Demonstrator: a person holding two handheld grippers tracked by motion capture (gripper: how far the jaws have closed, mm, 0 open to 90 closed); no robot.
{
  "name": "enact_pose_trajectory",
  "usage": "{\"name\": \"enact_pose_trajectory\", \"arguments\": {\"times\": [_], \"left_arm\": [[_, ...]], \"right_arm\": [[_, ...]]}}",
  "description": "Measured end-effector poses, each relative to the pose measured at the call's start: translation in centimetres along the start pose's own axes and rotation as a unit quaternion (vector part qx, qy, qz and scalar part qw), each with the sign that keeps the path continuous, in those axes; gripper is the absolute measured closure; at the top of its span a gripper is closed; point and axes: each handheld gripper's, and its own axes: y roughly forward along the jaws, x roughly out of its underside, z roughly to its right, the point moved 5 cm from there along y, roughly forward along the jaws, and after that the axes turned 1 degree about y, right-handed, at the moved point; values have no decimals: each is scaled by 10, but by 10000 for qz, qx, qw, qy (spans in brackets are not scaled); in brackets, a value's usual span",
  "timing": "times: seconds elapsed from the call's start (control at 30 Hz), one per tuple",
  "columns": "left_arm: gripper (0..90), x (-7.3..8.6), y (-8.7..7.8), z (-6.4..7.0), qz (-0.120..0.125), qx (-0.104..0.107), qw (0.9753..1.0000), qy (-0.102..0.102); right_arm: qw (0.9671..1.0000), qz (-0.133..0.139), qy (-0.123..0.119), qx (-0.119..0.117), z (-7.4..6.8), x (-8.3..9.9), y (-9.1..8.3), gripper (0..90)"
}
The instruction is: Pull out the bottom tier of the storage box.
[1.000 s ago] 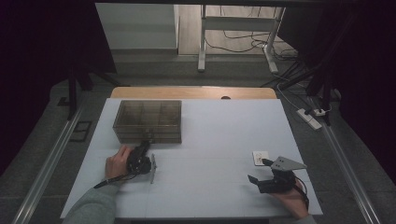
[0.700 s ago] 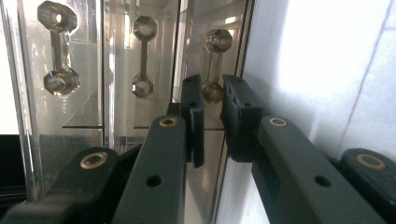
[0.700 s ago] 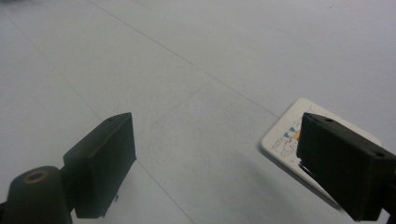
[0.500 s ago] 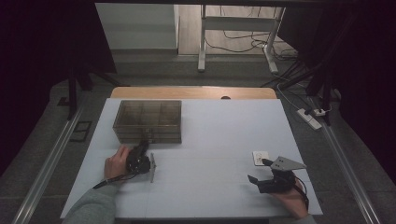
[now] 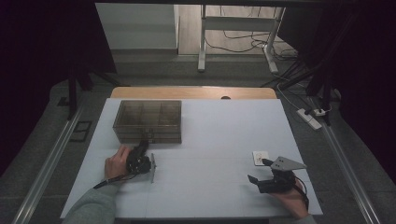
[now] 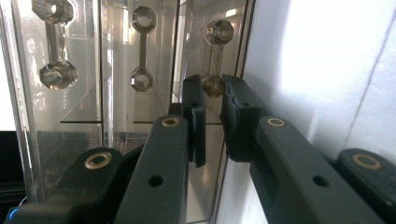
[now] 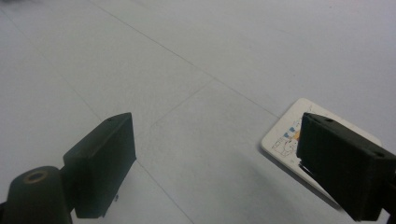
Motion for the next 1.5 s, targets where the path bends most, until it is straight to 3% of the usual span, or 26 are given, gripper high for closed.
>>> {"name": "enact_pose_trajectory", "arguments": {"times": [0.43, 0.93, 1.1, 1.2, 1.3, 1.33, 1.47, 1.5], "left_arm": [[803, 2, -6, 1, 102, -37, 9999, 29], [799, 2, -23, 4, 100, 98, 9999, 46], [737, 4, -23, 1, 119, 346, 9988, -317], [681, 5, -25, -4, 205, 509, 9967, -600], [640, 5, -28, -10, 295, 652, 9934, -901], [623, 5, -30, -13, 324, 794, 9901, -1115], [571, 9, -34, -24, 476, 1371, 9726, -1818], [549, 9, -35, -26, 551, 1500, 9665, -2009]], "right_arm": [[10000, 19, 4, -11, 0, 0, 0, 115], [10000, 15, 0, -8, 0, 0, 0, 115], [10000, 23, 10, -17, 0, 0, -1, 116], [10000, 32, 11, -20, 0, -1, -1, 115], [10000, 34, 12, -6, 0, -1, -1, 116], [10000, 33, 12, -12, 0, -1, -1, 116], [10000, 25, 4, -10, 0, -1, 0, 115], [10000, 21, 1, -5, 0, -1, 0, 115]]}}
